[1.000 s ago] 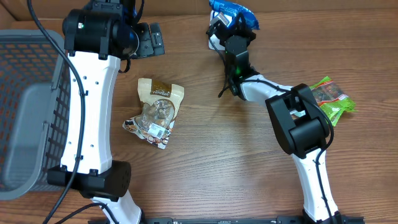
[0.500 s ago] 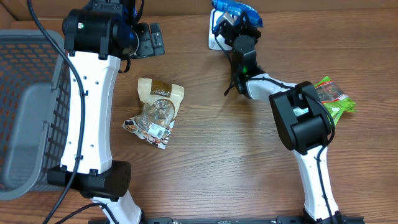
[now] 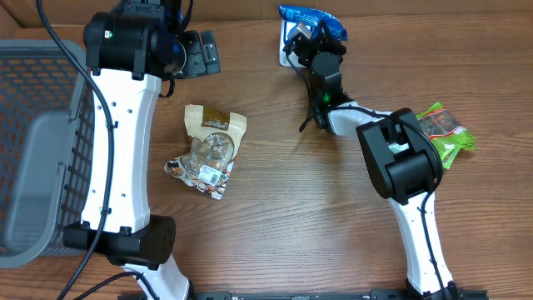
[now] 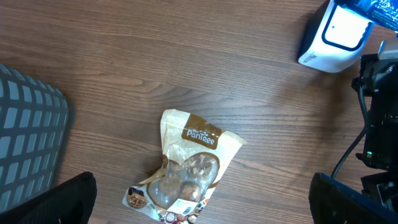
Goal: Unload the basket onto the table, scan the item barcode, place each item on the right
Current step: 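Lift the blue bar and hold it under the white scanner, then carry the blue bar right and drop it on the scanned pile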
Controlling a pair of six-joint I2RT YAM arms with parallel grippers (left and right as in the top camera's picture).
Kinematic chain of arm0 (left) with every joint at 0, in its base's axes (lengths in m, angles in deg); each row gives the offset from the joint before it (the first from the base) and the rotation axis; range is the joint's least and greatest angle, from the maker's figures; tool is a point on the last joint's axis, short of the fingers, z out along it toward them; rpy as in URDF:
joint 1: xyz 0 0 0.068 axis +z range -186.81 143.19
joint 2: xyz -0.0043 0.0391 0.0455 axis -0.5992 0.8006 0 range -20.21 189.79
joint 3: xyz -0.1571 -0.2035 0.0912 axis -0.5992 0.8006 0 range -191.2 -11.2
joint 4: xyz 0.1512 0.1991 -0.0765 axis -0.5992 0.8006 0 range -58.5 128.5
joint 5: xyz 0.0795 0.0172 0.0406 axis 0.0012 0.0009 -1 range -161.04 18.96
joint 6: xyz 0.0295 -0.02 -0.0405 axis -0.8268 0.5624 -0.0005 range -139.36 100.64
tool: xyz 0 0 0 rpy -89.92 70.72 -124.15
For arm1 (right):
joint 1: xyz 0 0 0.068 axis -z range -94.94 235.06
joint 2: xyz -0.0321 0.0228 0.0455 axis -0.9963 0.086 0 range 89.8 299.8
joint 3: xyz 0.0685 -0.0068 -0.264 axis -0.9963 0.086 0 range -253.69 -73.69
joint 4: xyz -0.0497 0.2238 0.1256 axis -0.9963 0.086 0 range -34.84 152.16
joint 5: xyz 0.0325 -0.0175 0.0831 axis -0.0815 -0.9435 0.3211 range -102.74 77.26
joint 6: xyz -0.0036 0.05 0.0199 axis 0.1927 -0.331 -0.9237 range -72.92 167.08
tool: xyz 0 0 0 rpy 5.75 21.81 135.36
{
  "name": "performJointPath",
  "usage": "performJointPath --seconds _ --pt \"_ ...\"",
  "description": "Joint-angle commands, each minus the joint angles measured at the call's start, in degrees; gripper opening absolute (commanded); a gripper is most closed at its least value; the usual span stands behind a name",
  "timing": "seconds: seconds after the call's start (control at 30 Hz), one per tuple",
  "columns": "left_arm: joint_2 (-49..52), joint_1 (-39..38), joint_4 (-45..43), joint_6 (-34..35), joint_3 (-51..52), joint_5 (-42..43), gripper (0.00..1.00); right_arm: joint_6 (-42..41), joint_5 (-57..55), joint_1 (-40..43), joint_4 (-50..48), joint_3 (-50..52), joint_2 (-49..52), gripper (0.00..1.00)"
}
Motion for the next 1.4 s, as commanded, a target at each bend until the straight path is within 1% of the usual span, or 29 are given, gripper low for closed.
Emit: performJointPath --seconds 0.0,0.23,0.33,0.43,0.53,0.63,0.77,0.9,0.97,1.03,1.13,1.2,1.3,1.37 --pt "0.11 -0.11 -0.09 1.01 0.22 0.04 1.00 -1.03 0.39 0.11 -0.85 -1.05 -0.44 0.04" --pt "0.11 -0.11 -0.09 1.01 0.22 0.04 1.00 -1.03 0.35 0.11 -1.07 -1.05 -0.44 0.04" --pt "0.11 -0.11 -0.09 1.01 0.22 0.04 1.00 -0.87 -0.55 0.11 -3.02 -1.05 -0.44 0.04" --pt "0.11 -0.11 -0.09 1.01 0.22 0.04 1.00 1.88 -1.75 -0.42 -6.97 -1.05 -0.50 0.04" --pt "0.11 -0.11 -0.09 1.01 0.22 0.04 1.00 5.99 -1.90 -1.51 -7.39 -1.05 -1.66 0.04" --pt "0.11 -0.11 -0.09 1.01 0.22 0.04 1.00 6.56 -3.89 -2.67 -4.33 -1.05 -4.07 0.04" --pt "0.11 -0.11 -0.09 1.01 0.22 0.04 1.00 6.49 -10.40 -4.22 1.18 -1.05 -7.96 0.04" --pt "0.11 -0.11 -0.09 1.01 0.22 0.04 1.00 4.46 -12.35 -6.47 11.45 -1.05 -13.57 0.04" --pt "0.09 -0.11 -0.09 1.01 0.22 0.04 1.00 0.15 -12.28 -8.11 20.17 -1.03 -17.55 0.04" --pt "0.09 -0.11 -0.09 1.01 0.22 0.04 0.99 -6.40 -10.78 -10.27 32.65 -1.05 -21.90 0.04" --pt "0.11 -0.11 -0.09 1.01 0.22 0.04 1.00 -18.67 -3.41 -13.62 50.25 -1.05 -27.21 0.04" --pt "0.11 -0.11 -0.09 1.01 0.22 0.04 1.00 -28.30 -0.94 -15.61 57.55 -1.05 -29.05 0.04" --pt "0.11 -0.11 -0.09 1.01 0.22 0.04 1.00 -48.28 -0.85 -17.92 67.80 -1.05 -30.45 0.04" --pt "0.11 -0.11 -0.09 1.01 0.22 0.04 1.00 -58.62 0.72 -18.36 73.48 -1.05 -30.93 0.04"
